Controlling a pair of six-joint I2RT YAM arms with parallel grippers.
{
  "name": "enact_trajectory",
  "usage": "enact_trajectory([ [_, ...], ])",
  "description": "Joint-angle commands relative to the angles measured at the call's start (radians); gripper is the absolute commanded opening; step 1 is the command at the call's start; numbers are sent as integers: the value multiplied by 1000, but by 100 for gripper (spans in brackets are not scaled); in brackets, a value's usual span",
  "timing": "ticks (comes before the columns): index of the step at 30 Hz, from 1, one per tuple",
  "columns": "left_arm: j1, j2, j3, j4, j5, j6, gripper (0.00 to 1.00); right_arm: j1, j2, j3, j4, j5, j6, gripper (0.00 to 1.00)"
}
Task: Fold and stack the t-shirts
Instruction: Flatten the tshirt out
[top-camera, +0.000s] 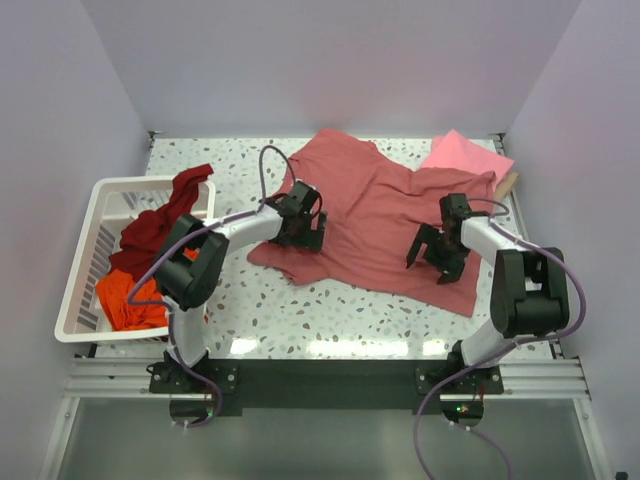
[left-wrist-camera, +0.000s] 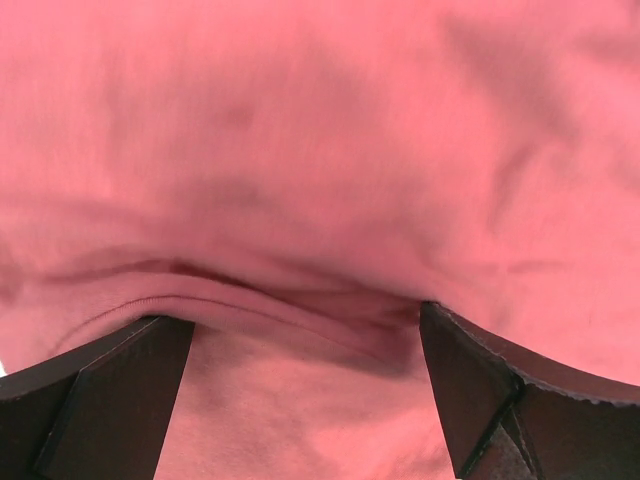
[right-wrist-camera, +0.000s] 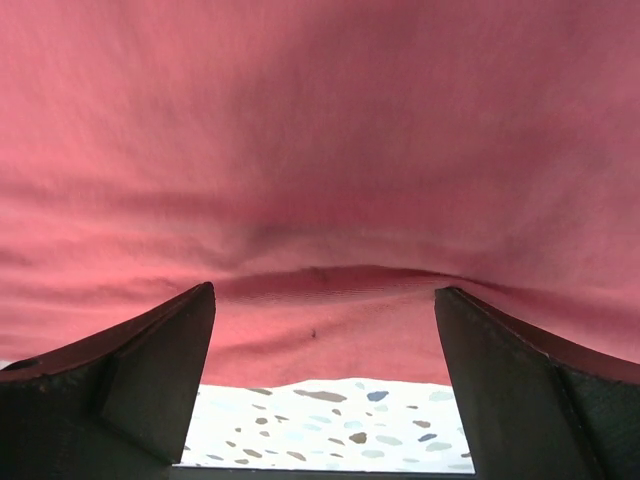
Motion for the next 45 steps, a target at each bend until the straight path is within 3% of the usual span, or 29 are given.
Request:
enact_trajectory([
  [1, 10, 73, 137, 45, 46, 65, 100, -52, 61, 92, 17, 24, -31, 95],
  [5, 10, 116, 262, 39, 81, 94, 100, -84, 124, 182, -7, 22, -48, 95],
  [9, 16, 50, 290, 33, 29, 106, 100, -86, 164, 252, -26, 10, -50, 95],
  [14, 28, -161, 87, 34, -141, 54, 100, -86, 152, 277, -16, -41, -36, 95],
  [20, 76, -292, -163, 8, -192, -46, 97, -84, 71, 237, -22, -85, -33, 94],
  [29, 105, -226, -231, 47, -196, -49, 78, -86, -160, 140, -88, -93, -10, 95],
  [45, 148, -194, -277, 111, -204, -35, 65, -110, -358, 81, -230, -9, -34, 96],
])
